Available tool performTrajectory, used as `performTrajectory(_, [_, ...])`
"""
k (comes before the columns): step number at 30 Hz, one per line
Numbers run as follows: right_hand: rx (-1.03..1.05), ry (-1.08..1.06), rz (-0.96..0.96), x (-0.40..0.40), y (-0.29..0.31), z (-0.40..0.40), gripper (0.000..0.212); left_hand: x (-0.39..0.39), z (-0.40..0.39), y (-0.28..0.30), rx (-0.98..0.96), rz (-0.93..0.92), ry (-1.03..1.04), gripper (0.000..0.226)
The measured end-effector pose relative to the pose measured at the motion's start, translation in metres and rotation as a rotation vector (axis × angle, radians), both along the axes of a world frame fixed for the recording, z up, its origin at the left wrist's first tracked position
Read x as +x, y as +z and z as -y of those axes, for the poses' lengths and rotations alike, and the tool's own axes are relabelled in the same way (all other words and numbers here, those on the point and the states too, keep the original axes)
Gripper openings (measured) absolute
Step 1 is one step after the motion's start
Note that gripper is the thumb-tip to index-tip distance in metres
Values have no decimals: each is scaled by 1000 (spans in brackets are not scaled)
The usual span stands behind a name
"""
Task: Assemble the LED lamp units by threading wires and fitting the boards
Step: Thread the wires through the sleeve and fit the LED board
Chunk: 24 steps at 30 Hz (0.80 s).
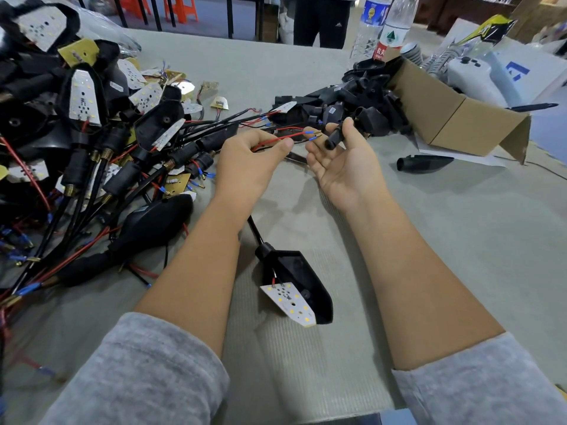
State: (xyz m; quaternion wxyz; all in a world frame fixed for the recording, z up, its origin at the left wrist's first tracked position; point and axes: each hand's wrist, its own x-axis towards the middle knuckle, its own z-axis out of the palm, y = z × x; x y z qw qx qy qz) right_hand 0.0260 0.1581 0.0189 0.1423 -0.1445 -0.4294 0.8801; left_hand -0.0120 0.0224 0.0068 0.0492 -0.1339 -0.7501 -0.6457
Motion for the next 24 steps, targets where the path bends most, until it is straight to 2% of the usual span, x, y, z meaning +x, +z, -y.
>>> performTrajectory(13, [34,-79,42,-3,-1,3,32,2,-2,-3,-49,-47,-45,22])
performTrajectory(16, [39,-59,48,-3,-2,3,54,3,-2,-3,-66,-66,-42,22])
performTrajectory(19, [59,-51,30,-3,-3,3,59,4,-2,-3,-61,-76,-42,23])
performTrajectory(21, [61,-30,15,-4,-3,2,52,4,-2,-3,-45,-68,-38,22])
performTrajectory(24, [78,6,-17,-3,-3,-1,22,3,-2,-2,-44,-65,-34,22])
